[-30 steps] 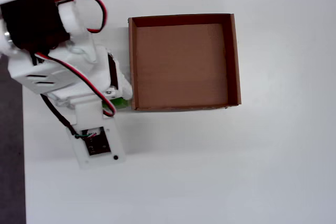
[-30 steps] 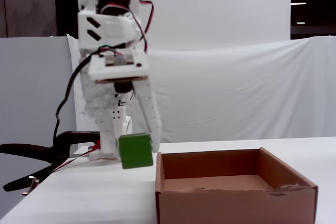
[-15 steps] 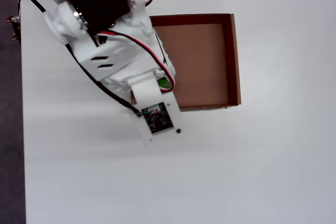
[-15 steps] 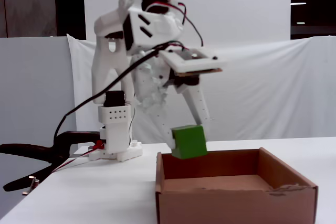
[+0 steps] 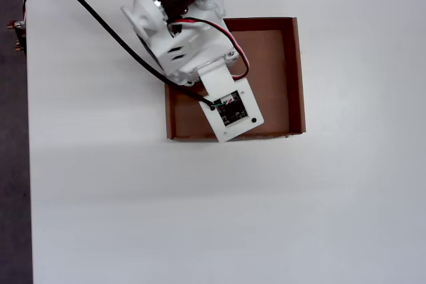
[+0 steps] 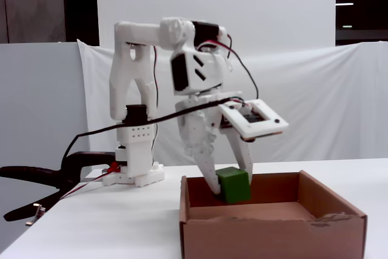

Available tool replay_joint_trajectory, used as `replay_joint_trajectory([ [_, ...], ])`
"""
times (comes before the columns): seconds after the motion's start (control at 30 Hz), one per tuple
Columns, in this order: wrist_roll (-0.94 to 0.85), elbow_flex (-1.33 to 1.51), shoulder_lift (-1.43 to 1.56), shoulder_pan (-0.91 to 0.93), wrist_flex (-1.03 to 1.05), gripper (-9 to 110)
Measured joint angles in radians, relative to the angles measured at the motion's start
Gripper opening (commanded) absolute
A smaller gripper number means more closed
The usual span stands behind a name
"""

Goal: Grasp a green cube and put it in a box.

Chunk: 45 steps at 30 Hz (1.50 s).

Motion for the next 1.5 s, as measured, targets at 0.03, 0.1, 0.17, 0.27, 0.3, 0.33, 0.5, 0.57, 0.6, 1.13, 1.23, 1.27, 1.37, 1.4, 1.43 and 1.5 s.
replay_joint_trajectory([
  [0.03, 0.000, 0.009, 0.002, 0.000, -0.009, 15],
  [0.1, 0.000, 0.044, 0.002, 0.000, -0.044, 15],
  [0.17, 0.000, 0.072, 0.002, 0.000, -0.081, 15],
  [0.27, 0.000, 0.104, 0.000, 0.000, -0.123, 16],
  [0.3, 0.000, 0.110, 0.000, 0.000, -0.130, 16],
  [0.33, 0.000, 0.112, 0.000, 0.000, -0.133, 16],
  [0.5, 0.000, 0.112, -0.028, 0.000, -0.153, 18],
  [0.57, 0.000, 0.112, -0.035, 0.000, -0.164, 19],
  [0.6, 0.000, 0.112, -0.037, 0.000, -0.169, 19],
  [1.13, 0.028, 0.023, -0.057, 0.018, -0.061, 27],
  [1.23, 0.040, -0.018, -0.055, 0.025, -0.034, 27],
  [1.27, 0.049, -0.032, -0.055, 0.028, -0.025, 27],
  [1.37, 0.063, -0.067, -0.055, 0.041, -0.003, 27],
  [1.4, 0.064, -0.075, -0.055, 0.046, 0.003, 26],
  [1.43, 0.064, -0.083, -0.055, 0.051, 0.009, 26],
  [1.5, 0.071, -0.098, -0.055, 0.057, 0.018, 26],
])
